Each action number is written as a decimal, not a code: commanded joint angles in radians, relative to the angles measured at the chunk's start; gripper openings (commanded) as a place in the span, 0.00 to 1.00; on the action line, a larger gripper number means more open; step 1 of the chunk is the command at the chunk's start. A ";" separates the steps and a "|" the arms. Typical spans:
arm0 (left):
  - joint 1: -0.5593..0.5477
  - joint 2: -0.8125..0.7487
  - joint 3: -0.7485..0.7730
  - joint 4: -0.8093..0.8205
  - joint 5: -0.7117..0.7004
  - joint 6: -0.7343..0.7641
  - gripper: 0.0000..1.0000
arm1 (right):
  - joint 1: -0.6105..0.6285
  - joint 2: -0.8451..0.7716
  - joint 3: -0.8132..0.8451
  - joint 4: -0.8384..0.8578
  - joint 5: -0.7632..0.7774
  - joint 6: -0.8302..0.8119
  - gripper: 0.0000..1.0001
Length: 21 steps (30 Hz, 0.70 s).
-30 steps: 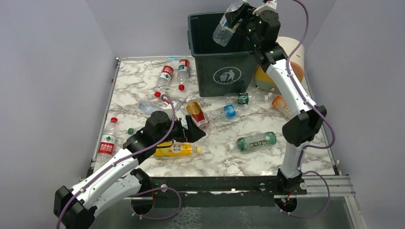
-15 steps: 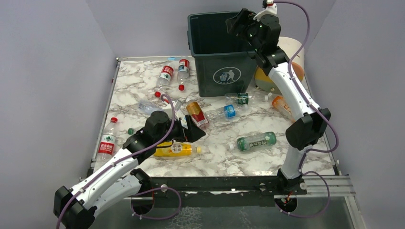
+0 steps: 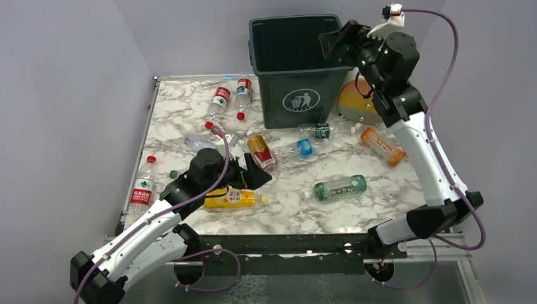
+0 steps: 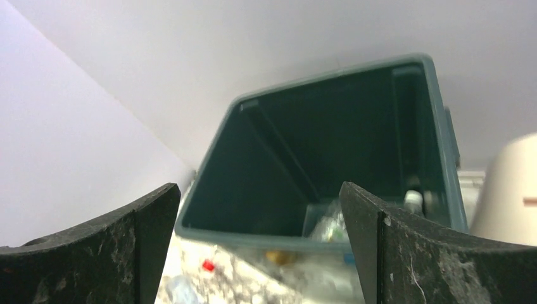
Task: Put the plastic bottles in the bin
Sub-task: Place the plastic bottle in the trash bin, then pick up the plastic bottle at the center of the board.
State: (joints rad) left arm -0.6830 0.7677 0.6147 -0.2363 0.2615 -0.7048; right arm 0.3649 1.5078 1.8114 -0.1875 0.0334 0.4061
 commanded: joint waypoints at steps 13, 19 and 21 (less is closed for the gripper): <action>-0.006 -0.004 0.020 -0.015 0.036 0.048 0.99 | -0.003 -0.377 -0.433 -0.246 -0.114 0.036 1.00; -0.006 0.012 -0.009 0.024 0.047 0.045 0.99 | -0.003 -0.400 -0.491 -0.342 -0.153 0.043 1.00; -0.006 0.028 -0.012 0.031 0.061 0.044 0.99 | -0.003 -0.408 -0.503 -0.368 -0.157 0.051 0.99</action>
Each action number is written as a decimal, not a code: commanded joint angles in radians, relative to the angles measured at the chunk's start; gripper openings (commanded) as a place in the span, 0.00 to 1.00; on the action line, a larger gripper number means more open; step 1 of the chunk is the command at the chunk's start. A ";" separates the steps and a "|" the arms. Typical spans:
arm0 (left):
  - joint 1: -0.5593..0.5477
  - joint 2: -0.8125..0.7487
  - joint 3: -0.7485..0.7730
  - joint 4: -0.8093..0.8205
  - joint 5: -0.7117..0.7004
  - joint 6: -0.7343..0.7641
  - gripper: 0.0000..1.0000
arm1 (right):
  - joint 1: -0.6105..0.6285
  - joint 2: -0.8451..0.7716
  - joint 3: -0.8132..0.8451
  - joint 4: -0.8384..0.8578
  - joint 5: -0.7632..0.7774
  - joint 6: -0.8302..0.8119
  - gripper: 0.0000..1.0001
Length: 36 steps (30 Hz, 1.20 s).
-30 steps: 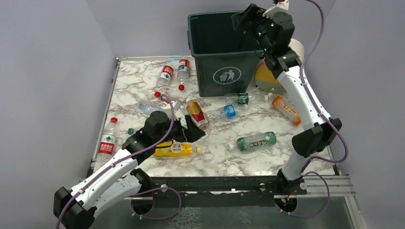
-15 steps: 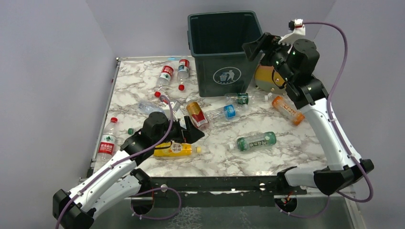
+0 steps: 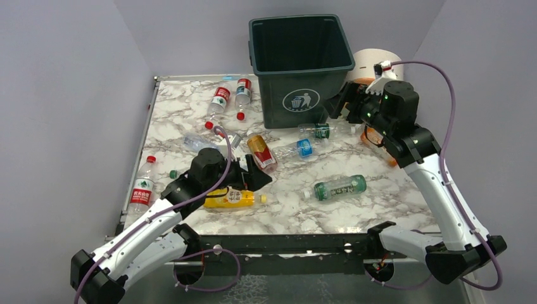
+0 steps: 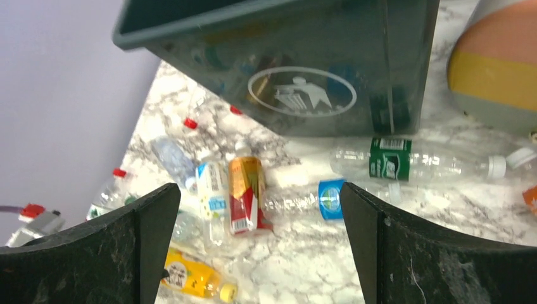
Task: Put the plastic bottles in the bin
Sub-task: Pick up the plastic bottle at the center of the board.
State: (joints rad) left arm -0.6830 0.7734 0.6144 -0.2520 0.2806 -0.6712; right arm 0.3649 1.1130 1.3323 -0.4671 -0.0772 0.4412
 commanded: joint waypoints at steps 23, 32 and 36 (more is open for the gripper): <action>-0.006 -0.058 0.061 -0.129 0.026 0.042 0.99 | -0.003 -0.119 -0.331 -0.209 0.038 0.272 1.00; -0.006 -0.036 0.189 -0.235 -0.044 0.004 0.99 | -0.004 -0.050 -0.306 -0.327 0.048 0.290 1.00; -0.004 0.023 0.225 -0.251 -0.043 0.034 0.99 | -0.004 0.013 -0.305 -0.317 0.052 0.321 1.00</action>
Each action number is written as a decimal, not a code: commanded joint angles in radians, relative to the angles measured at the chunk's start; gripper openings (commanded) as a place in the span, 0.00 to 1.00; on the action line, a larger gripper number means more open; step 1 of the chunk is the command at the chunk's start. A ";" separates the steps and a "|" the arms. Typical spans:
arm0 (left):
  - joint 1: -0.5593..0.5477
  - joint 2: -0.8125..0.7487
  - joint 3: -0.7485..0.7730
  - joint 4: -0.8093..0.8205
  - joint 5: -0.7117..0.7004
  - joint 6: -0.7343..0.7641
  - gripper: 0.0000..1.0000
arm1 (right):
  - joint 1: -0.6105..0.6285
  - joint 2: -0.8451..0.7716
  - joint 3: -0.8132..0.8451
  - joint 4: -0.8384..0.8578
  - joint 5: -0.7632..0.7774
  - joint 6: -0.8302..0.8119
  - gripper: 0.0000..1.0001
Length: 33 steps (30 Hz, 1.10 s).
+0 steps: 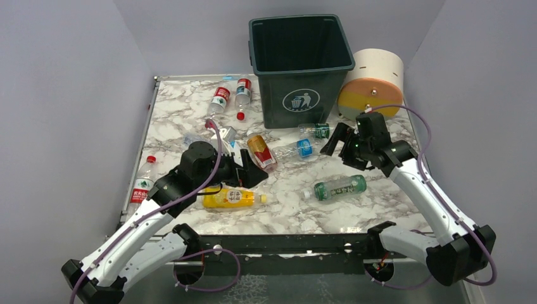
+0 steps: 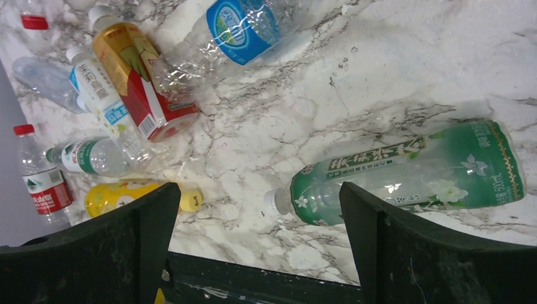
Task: Put the plastic bottles in the bin
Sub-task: Pick up the plastic bottle at the center of the board.
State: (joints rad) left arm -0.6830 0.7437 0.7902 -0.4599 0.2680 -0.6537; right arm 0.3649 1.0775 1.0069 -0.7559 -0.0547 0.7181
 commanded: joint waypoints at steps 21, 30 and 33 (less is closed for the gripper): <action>0.016 0.131 -0.021 0.063 0.037 0.040 0.99 | -0.003 -0.227 -0.144 -0.163 0.070 0.217 1.00; 0.016 0.105 0.091 -0.058 0.074 0.045 0.99 | -0.004 -0.368 -0.173 -0.348 0.125 0.371 0.99; 0.016 0.093 0.104 -0.078 0.078 0.041 0.99 | -0.003 -0.358 -0.208 -0.393 0.123 0.414 0.99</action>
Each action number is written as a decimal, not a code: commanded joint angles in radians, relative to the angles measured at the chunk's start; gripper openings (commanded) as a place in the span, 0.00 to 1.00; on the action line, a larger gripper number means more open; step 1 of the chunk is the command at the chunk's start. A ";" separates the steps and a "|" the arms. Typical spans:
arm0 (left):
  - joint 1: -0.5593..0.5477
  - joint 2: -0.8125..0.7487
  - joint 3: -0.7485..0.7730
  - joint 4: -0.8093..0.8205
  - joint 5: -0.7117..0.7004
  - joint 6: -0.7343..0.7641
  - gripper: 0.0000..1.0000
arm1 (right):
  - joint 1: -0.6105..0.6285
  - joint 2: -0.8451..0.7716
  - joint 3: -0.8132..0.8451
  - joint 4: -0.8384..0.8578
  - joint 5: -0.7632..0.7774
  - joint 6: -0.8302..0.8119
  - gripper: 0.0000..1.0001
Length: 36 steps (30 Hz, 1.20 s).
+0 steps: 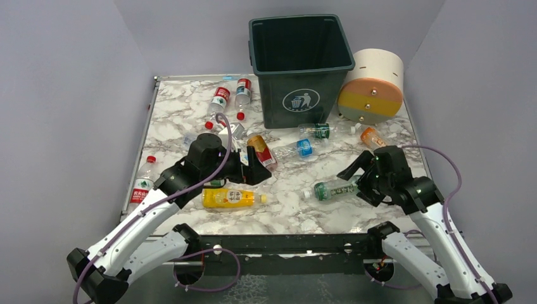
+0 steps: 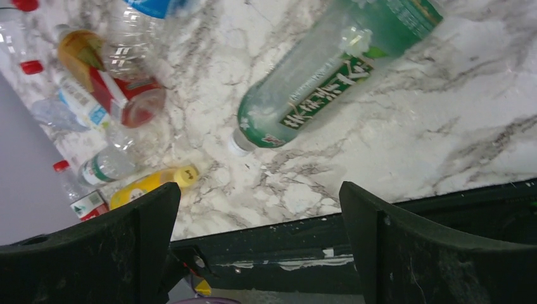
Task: Put the plastic bottles in the bin
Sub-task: Pick up the plastic bottle at the center of the board.
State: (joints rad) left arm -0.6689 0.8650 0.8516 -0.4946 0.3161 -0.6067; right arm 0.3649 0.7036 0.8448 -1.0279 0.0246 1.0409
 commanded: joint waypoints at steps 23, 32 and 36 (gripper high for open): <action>0.002 0.042 -0.030 0.018 0.048 -0.023 0.99 | -0.003 0.433 -0.048 0.173 0.077 0.109 0.99; 0.002 0.070 -0.013 0.014 0.059 0.008 0.99 | -0.003 0.583 -0.030 0.268 0.074 0.094 0.99; 0.002 0.048 -0.002 -0.005 0.057 0.009 0.99 | -0.003 0.582 -0.070 0.308 0.062 0.093 1.00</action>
State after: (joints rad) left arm -0.6689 0.9333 0.8078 -0.5034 0.3527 -0.6151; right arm 0.3649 1.2869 0.7879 -0.7830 0.0589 1.1450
